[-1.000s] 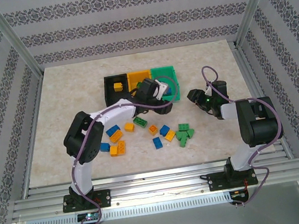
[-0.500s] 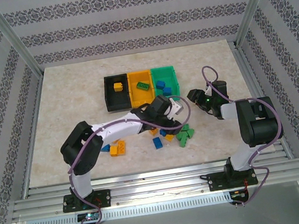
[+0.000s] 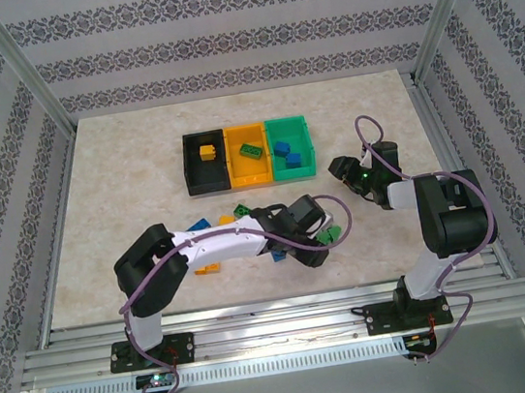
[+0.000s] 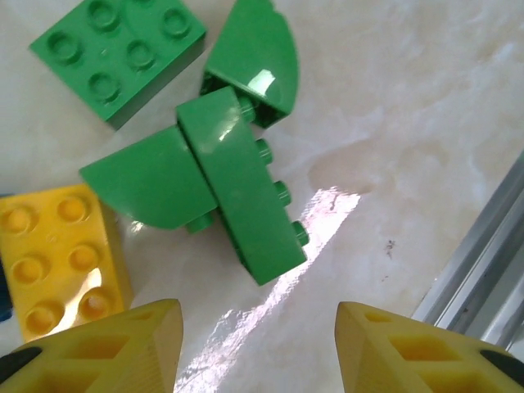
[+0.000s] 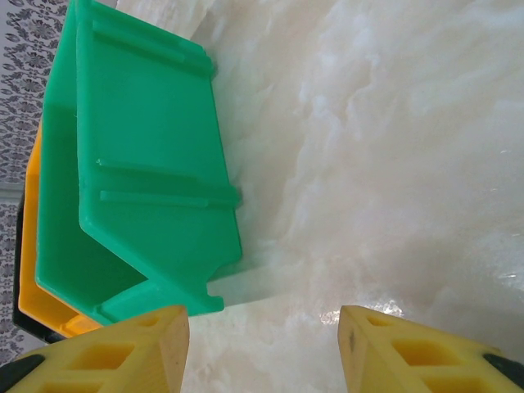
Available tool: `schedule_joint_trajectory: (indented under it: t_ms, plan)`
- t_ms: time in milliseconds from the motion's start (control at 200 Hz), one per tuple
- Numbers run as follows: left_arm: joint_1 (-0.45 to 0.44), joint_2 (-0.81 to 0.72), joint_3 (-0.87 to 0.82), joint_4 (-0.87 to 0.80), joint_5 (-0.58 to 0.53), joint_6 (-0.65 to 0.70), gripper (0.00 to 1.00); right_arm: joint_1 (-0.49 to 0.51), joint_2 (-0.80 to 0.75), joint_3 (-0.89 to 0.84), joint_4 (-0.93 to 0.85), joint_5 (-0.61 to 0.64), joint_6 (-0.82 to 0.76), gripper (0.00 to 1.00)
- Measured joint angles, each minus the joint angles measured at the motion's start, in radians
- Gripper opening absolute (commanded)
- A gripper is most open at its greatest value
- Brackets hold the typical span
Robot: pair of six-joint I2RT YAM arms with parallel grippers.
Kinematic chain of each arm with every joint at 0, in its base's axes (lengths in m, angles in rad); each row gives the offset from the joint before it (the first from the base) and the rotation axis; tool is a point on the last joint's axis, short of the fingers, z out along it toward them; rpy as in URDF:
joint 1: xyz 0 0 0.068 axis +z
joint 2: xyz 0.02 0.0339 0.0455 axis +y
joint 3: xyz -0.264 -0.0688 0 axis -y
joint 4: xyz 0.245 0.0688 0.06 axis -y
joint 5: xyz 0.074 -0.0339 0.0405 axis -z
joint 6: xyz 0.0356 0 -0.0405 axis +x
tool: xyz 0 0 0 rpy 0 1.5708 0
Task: Sort the legos into containers by color
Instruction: Pick up the lego from the middle-left of the table.
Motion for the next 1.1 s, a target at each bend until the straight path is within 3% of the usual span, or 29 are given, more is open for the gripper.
schedule_joint_trajectory:
  t_ms: [385, 919, 1099]
  plan:
    - [-0.033, 0.082, 0.091, -0.04, -0.052, -0.14, 0.51, 0.0, 0.0, 0.0, 0.0, -0.002, 0.0, 0.52]
    - [-0.05, 0.189, 0.225, -0.165, -0.104, -0.175, 0.51, 0.0, 0.0, 0.0, 0.0, -0.002, 0.003, 0.52]
    - [-0.05, 0.189, 0.226, -0.168, -0.101, -0.174, 0.42, 0.0, 0.0, 0.0, 0.0, -0.002, 0.003, 0.52]
